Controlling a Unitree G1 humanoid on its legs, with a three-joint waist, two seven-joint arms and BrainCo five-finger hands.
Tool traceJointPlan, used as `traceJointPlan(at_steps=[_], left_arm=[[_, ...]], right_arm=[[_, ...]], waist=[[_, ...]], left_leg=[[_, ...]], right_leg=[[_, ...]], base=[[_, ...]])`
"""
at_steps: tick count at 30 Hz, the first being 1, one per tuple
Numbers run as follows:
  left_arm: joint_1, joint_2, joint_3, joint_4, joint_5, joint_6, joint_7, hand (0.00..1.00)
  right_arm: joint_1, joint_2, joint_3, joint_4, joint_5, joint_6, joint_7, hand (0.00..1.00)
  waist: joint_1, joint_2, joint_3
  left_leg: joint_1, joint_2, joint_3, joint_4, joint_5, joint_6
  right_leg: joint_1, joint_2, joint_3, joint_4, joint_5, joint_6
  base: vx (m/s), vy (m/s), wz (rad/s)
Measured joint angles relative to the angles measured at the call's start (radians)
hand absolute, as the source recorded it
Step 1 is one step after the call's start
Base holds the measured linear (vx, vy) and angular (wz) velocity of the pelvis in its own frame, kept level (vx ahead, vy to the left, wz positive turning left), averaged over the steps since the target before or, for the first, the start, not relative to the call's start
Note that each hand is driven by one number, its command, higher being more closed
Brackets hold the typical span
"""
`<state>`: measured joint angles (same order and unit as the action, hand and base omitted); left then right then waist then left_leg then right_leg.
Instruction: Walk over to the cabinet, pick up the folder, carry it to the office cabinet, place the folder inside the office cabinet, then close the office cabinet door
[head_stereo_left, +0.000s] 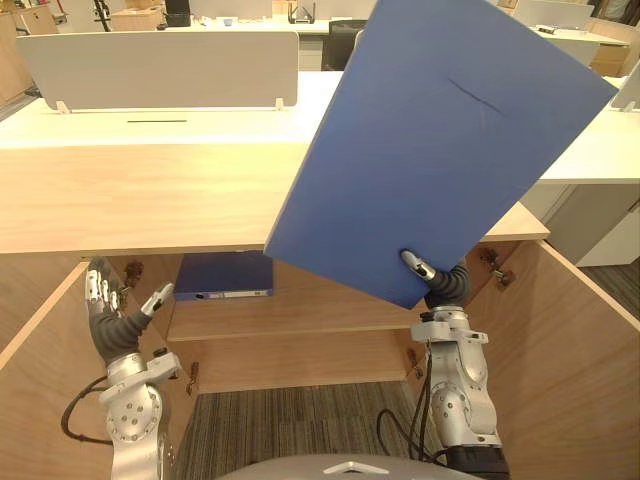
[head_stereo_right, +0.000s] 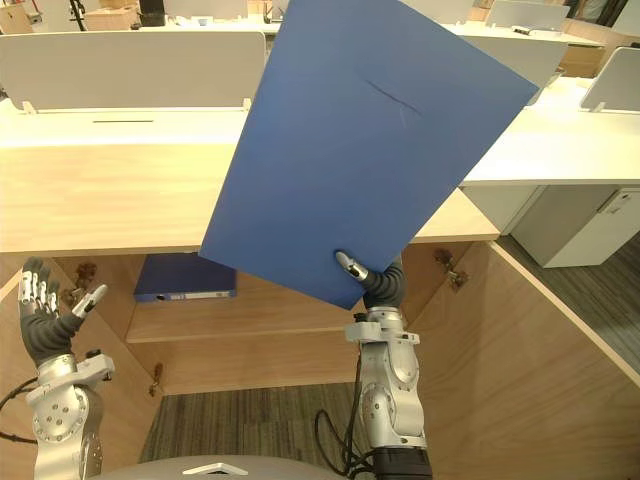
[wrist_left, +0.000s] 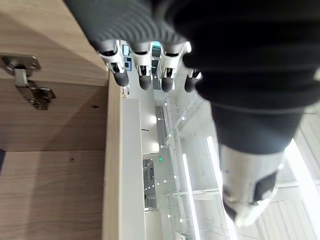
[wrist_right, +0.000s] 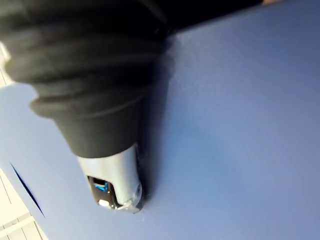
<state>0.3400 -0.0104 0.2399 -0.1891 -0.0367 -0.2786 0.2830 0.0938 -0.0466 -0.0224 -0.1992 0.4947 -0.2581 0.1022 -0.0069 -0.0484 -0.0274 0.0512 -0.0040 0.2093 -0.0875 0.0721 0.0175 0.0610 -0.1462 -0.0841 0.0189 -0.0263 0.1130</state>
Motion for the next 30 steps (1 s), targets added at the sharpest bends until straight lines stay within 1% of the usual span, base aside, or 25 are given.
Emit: traceJointPlan(at_steps=[4, 5, 8, 10, 11, 13, 14, 16, 18, 22, 25, 27, 28, 29, 30], left_arm=[[0.014, -0.008, 0.005, 0.159, -0.001, 0.036, -0.017, 0.0], [0.015, -0.008, 0.009, 0.258, -0.002, 0.054, -0.036, 0.0], [0.012, -0.008, 0.018, 0.421, -0.002, 0.09, -0.071, 0.0], [-0.001, -0.007, 0.04, 0.587, -0.002, 0.121, -0.092, 0.0], [-0.004, -0.005, 0.045, 0.626, -0.002, 0.125, -0.095, 0.0], [-0.013, 0.012, 0.049, 0.767, -0.001, 0.142, -0.111, 0.0], [-0.016, 0.02, 0.047, 0.804, -0.001, 0.142, -0.115, 0.0], [-0.04, 0.051, 0.045, 0.933, 0.0, 0.147, -0.116, 0.0], [-0.051, 0.069, 0.044, 1.001, 0.002, 0.152, -0.119, 0.0], [-0.073, 0.09, 0.032, 1.088, 0.051, 0.157, -0.136, 0.0], [-0.082, 0.096, 0.025, 1.122, 0.075, 0.161, -0.145, 0.0], [-0.105, 0.105, -0.006, 1.125, 0.091, 0.163, -0.155, 0.0], [-0.131, 0.111, -0.027, 1.124, 0.1, 0.163, -0.157, 0.0], [-0.141, 0.111, -0.032, 1.124, 0.1, 0.162, -0.157, 0.0], [-0.167, 0.114, -0.043, 1.125, 0.1, 0.162, -0.156, 0.0]], right_arm=[[0.017, 0.002, -0.001, -0.061, -0.064, 0.0, -0.022, 1.0], [0.018, 0.002, 0.004, -0.06, -0.076, 0.0, -0.023, 1.0], [0.019, 0.003, 0.013, -0.059, -0.107, 0.001, -0.025, 1.0], [0.02, -0.001, 0.031, -0.055, -0.114, 0.001, -0.025, 1.0], [0.021, -0.001, 0.035, -0.053, -0.115, 0.001, -0.025, 1.0], [0.021, -0.004, 0.058, -0.023, -0.13, 0.001, -0.025, 1.0], [0.022, -0.005, 0.063, -0.011, -0.136, 0.002, -0.025, 1.0], [0.022, -0.008, 0.088, 0.043, -0.149, 0.002, -0.025, 1.0], [0.021, -0.024, 0.118, 0.088, -0.152, 0.005, -0.026, 1.0], [0.017, -0.082, 0.181, 0.111, -0.237, 0.017, -0.026, 1.0], [-0.007, -0.113, 0.236, 0.145, -0.292, 0.019, -0.025, 1.0], [-0.054, -0.137, 0.278, 0.179, -0.346, 0.022, -0.025, 1.0], [-0.097, -0.16, 0.307, 0.19, -0.377, 0.024, -0.025, 1.0], [-0.114, -0.167, 0.322, 0.19, -0.388, 0.024, -0.024, 1.0], [-0.153, -0.181, 0.34, 0.19, -0.408, 0.022, -0.025, 1.0]], waist=[[0.002, 0.001, 0.003], [0.005, -0.001, 0.004], [0.006, -0.001, 0.012], [0.006, -0.001, 0.027], [0.006, -0.001, 0.031], [0.004, -0.002, 0.036], [0.004, -0.003, 0.036], [0.006, -0.003, 0.04], [0.008, -0.002, 0.046], [0.009, 0.009, 0.077], [0.012, 0.015, 0.084], [0.015, 0.023, 0.121], [0.021, 0.026, 0.145], [0.022, 0.029, 0.153], [0.022, 0.029, 0.186]], left_leg=[[-0.007, 0.0, -0.015, 0.0, 0.0, -0.001], [-0.007, 0.0, -0.016, 0.0, -0.001, -0.002], [-0.011, 0.0, -0.017, 0.0, -0.002, -0.004], [-0.014, 0.001, -0.017, 0.0, -0.004, -0.006], [-0.014, 0.001, -0.017, 0.0, -0.004, -0.006], [-0.017, 0.003, -0.017, 0.0, -0.006, -0.009], [-0.017, 0.004, -0.017, 0.0, -0.007, -0.01], [-0.018, 0.004, -0.016, 0.0, -0.012, -0.01], [-0.019, 0.008, -0.016, 0.0, -0.015, -0.012], [-0.021, 0.014, -0.007, 0.001, -0.022, -0.015], [-0.031, 0.018, 0.014, 0.001, -0.027, -0.017], [-0.039, 0.022, 0.03, 0.007, -0.027, -0.017], [-0.063, 0.026, 0.051, 0.008, -0.019, -0.01], [-0.079, 0.027, 0.056, 0.009, -0.017, -0.009], [-0.109, 0.03, 0.064, 0.041, -0.023, -0.008]], right_leg=[[0.001, -0.002, -0.013, 0.0, -0.006, -0.001], [0.0, -0.002, -0.014, 0.0, -0.007, -0.001], [-0.003, -0.002, -0.014, 0.0, -0.01, -0.002], [-0.006, -0.002, -0.015, 0.0, -0.012, -0.003], [-0.007, -0.002, -0.015, 0.001, -0.012, -0.002], [-0.009, -0.001, -0.014, -0.001, -0.014, -0.004], [-0.009, 0.0, -0.013, -0.001, -0.015, -0.005], [-0.006, 0.005, -0.014, -0.009, -0.015, -0.006], [-0.006, 0.008, -0.014, -0.013, -0.015, -0.007], [-0.01, 0.013, -0.006, -0.017, -0.016, -0.008], [-0.034, 0.018, 0.017, -0.01, -0.015, -0.009], [-0.061, 0.023, 0.03, 0.011, -0.014, -0.009], [-0.113, 0.027, 0.055, 0.046, -0.016, -0.013], [-0.137, 0.028, 0.062, 0.057, -0.016, -0.013], [-0.165, 0.027, 0.073, 0.082, -0.017, -0.015]], base=[[0.01, -0.001, 0.1], [0.04, 0.0, 0.02], [0.01, 0.0, 0.01], [0.0, 0.0, 0.0], [0.0, 0.0, 0.0], [0.0, 0.0, 0.0], [0.03, -0.006, -0.01], [0.04, -0.01, -0.01], [0.0, 0.0, 0.0], [0.03, -0.013, -0.06], [0.03, -0.003, -0.22], [0.03, 0.0, -0.32], [-0.01, 0.008, -0.35], [-0.02, 0.011, -0.35], [-0.01, 0.001, -0.17]])
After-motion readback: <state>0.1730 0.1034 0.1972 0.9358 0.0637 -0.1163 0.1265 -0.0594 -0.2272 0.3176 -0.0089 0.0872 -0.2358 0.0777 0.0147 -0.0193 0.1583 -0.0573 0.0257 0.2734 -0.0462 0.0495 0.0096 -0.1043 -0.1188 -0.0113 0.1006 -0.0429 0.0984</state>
